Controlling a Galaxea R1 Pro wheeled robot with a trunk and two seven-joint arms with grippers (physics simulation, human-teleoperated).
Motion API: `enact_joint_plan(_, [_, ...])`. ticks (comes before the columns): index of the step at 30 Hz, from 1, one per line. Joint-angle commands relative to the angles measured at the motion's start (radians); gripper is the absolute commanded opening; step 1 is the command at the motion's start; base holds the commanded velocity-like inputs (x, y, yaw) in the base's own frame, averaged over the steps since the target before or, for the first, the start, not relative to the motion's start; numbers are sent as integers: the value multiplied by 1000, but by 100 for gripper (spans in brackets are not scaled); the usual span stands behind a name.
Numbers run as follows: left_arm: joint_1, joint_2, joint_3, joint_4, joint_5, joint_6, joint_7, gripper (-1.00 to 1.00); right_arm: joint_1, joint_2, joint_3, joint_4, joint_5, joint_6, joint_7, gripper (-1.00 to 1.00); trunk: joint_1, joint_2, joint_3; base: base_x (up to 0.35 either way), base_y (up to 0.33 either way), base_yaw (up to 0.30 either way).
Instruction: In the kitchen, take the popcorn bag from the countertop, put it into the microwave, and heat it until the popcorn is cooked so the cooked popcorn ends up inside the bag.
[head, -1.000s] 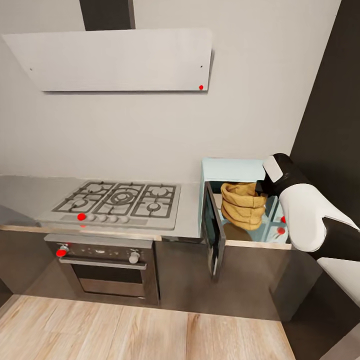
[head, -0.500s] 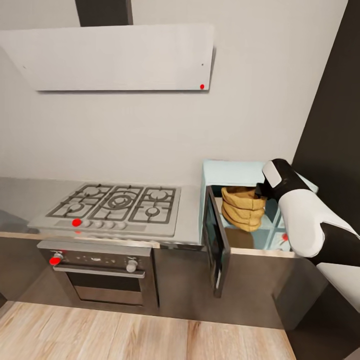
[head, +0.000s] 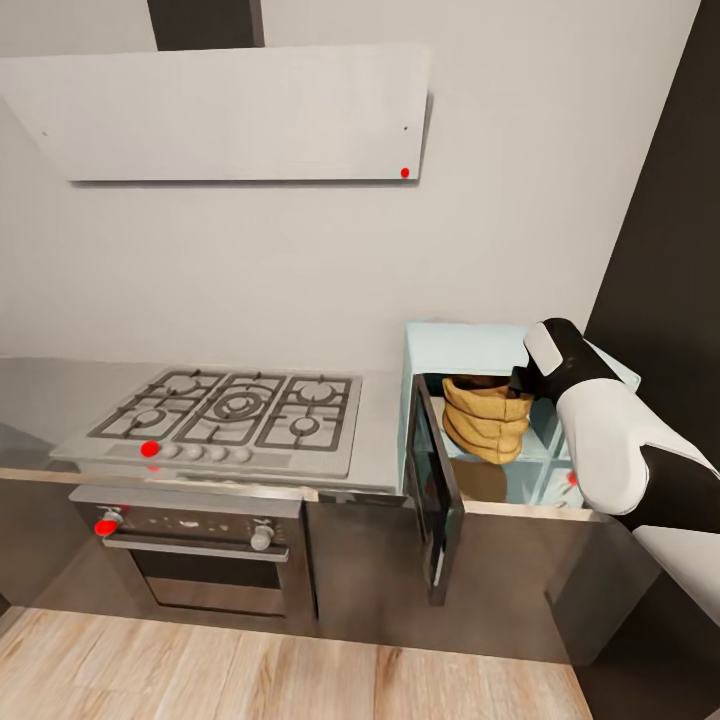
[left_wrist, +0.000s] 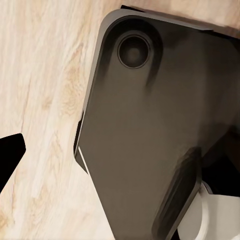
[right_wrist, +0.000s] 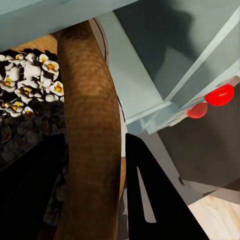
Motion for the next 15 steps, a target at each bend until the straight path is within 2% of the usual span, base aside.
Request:
enact_joint_plan(1, [0,0,2,0,2,-2,0,100,-1,0,1,-28,-9,-3,-10,-100,0,-1,-1,28,0,0])
enact_joint_plan(15, [0,0,3,0,2,-2,-1,100,-1,0,1,-30,-7,-3,-9,-100,0,-1,-1,173,0,0])
